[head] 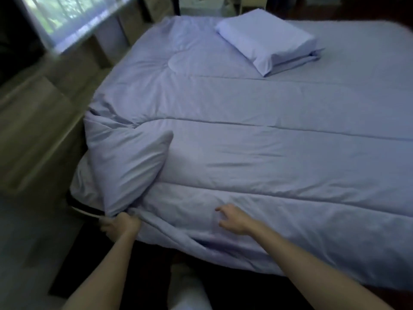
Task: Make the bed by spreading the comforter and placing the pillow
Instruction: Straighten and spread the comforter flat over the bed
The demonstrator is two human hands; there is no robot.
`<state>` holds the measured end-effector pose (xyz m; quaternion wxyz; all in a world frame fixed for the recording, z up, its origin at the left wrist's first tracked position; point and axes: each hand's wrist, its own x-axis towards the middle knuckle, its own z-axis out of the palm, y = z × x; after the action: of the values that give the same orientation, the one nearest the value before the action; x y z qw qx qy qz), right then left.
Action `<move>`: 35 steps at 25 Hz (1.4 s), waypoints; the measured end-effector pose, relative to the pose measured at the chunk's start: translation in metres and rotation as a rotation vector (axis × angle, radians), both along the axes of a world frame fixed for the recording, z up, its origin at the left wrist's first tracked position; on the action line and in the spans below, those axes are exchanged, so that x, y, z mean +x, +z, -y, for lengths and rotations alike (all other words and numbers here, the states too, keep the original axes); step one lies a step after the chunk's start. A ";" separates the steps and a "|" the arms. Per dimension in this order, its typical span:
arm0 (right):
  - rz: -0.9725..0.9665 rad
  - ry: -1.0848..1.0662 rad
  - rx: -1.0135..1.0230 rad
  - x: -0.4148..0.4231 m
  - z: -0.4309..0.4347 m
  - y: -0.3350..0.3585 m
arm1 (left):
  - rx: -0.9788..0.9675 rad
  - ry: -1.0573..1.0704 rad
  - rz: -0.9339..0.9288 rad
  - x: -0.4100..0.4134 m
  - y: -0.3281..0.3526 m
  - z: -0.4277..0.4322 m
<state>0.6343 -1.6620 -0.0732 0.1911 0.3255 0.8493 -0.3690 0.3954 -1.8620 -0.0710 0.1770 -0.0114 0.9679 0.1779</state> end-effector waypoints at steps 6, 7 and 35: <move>-0.087 -0.212 0.112 -0.107 -0.025 0.004 | 0.039 -0.838 -0.570 -0.057 0.012 -0.076; -0.099 -0.216 0.115 -0.133 -0.020 -0.001 | -0.024 -0.989 -0.597 -0.075 0.011 -0.087; 0.239 -0.064 0.276 -0.230 0.036 -0.025 | 0.066 0.004 -0.124 -0.196 -0.028 0.138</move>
<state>0.4046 -1.6976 -0.0981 0.2325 0.4169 0.8524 -0.2134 0.1997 -1.9999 -0.0985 0.1168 0.0034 0.9706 0.2104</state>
